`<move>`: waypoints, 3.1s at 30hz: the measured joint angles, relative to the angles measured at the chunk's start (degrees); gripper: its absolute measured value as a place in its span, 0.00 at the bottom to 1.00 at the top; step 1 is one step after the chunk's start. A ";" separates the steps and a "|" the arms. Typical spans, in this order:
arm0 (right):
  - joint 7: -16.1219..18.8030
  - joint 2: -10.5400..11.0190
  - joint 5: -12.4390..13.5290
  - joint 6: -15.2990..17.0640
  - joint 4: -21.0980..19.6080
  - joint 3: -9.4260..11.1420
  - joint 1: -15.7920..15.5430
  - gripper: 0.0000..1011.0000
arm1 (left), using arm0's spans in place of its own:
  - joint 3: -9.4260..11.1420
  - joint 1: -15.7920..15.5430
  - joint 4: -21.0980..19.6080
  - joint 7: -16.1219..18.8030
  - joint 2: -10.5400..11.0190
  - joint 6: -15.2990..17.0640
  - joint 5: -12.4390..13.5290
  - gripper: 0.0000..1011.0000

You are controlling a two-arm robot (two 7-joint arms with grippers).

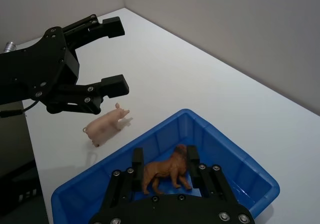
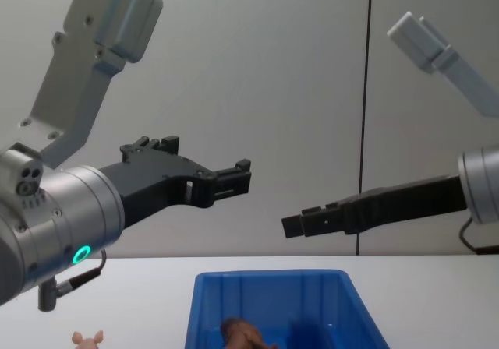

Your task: Pick up the two dolls from the table and place them into the box.

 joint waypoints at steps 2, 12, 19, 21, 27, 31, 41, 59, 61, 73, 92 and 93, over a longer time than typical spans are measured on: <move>0.14 -0.01 0.04 0.38 0.17 -0.06 0.05 0.54 | 0.00 0.00 0.00 0.00 0.00 0.00 0.00 0.99; 0.49 -0.04 0.16 1.23 0.59 -0.24 0.17 0.83 | 0.00 0.00 0.00 0.00 0.00 0.00 0.00 0.99; -0.72 0.53 0.72 0.74 -0.24 0.16 -0.15 0.99 | 0.00 0.00 0.00 0.00 0.00 0.00 0.00 0.99; -1.75 0.90 1.22 0.35 -0.90 0.52 -0.55 0.99 | 0.00 0.00 0.00 0.00 0.00 0.00 0.00 0.99; -5.37 2.06 3.30 -0.77 -2.96 1.66 -1.99 0.99 | 0.00 0.00 0.00 0.00 0.00 0.00 0.00 0.99; -7.89 2.91 4.89 -1.52 -4.48 2.50 -3.22 0.99 | 0.00 0.00 0.00 0.00 0.00 0.00 0.00 0.99; -16.03 5.26 9.52 -4.31 -9.01 4.80 -7.27 0.99 | 0.00 0.00 0.00 0.00 0.00 0.00 0.00 0.99; -32.46 9.74 14.61 -11.56 -18.15 8.96 -16.51 0.99 | 0.00 0.00 0.00 0.00 0.00 0.00 0.00 0.99; -33.77 10.10 14.85 -12.20 -18.88 9.35 -17.38 0.99 | 0.00 0.00 0.00 -0.01 0.00 0.00 0.00 0.99; -42.49 12.38 16.23 -17.21 -23.22 11.90 -22.70 0.99 | -0.40 1.08 -1.98 -0.35 1.01 3.15 -1.25 0.99; -46.74 13.61 16.96 -19.81 -25.48 13.24 -25.50 0.99 | -2.67 8.83 -12.08 6.25 8.10 18.71 -8.02 0.99; -46.80 13.62 16.97 -19.85 -25.50 13.26 -25.54 0.99 | -2.75 9.15 -12.39 6.53 8.33 19.19 -8.25 0.99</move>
